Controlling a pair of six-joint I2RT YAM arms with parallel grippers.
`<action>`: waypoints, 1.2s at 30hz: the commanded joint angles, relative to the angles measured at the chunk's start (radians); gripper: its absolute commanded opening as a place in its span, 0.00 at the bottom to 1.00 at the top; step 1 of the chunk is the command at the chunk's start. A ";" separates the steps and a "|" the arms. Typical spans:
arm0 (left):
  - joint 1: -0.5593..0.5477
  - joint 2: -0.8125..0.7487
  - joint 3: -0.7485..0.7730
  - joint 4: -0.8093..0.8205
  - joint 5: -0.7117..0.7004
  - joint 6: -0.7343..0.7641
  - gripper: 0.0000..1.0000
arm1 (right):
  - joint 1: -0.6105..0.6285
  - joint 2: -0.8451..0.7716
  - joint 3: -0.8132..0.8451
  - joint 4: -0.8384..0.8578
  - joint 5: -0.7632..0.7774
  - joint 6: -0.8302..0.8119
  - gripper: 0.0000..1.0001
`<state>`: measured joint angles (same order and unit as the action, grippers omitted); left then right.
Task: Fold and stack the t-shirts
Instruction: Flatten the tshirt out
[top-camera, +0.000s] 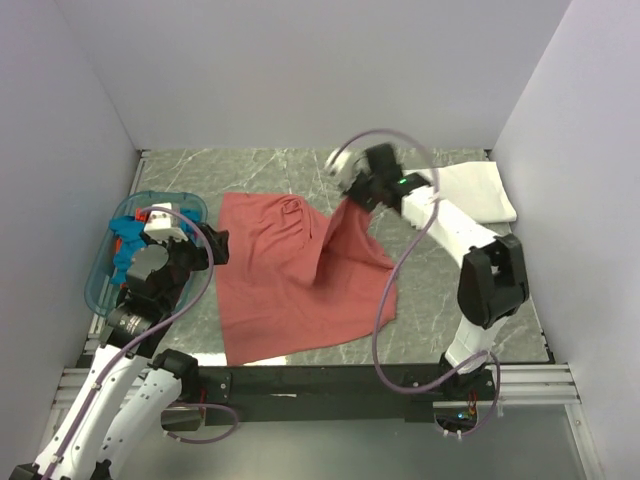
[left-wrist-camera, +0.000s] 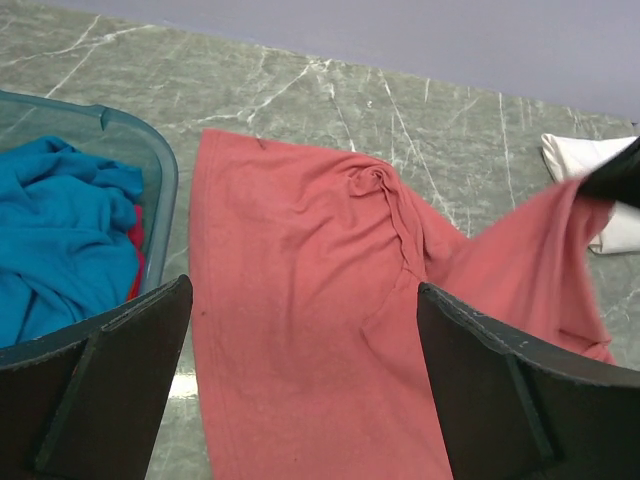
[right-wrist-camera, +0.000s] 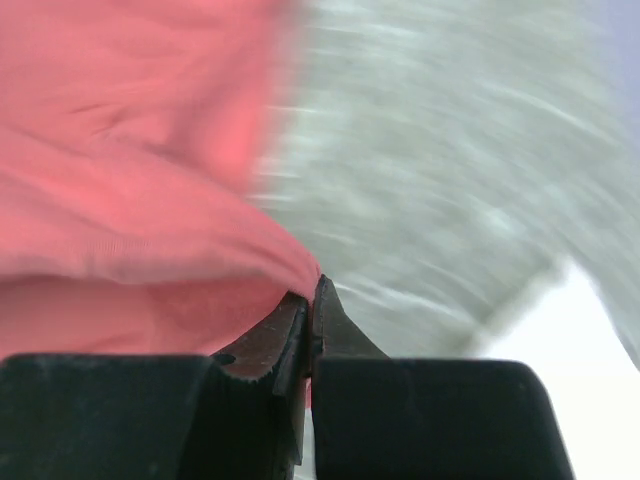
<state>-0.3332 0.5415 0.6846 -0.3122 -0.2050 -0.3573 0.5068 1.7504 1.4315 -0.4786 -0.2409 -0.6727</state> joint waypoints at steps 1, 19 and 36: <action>0.002 0.005 -0.003 0.039 0.033 -0.006 0.99 | -0.124 -0.023 0.076 0.072 0.060 0.156 0.00; 0.000 0.233 0.001 0.090 0.402 0.012 0.98 | -0.218 0.078 0.207 -0.014 -0.018 0.243 0.00; 0.042 1.030 0.484 0.024 0.083 0.003 0.99 | -0.225 -0.172 0.201 0.060 0.081 0.344 0.00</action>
<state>-0.3237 1.4841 1.0939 -0.2871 0.0212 -0.3214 0.2916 1.5848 1.6119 -0.4778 -0.2005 -0.3630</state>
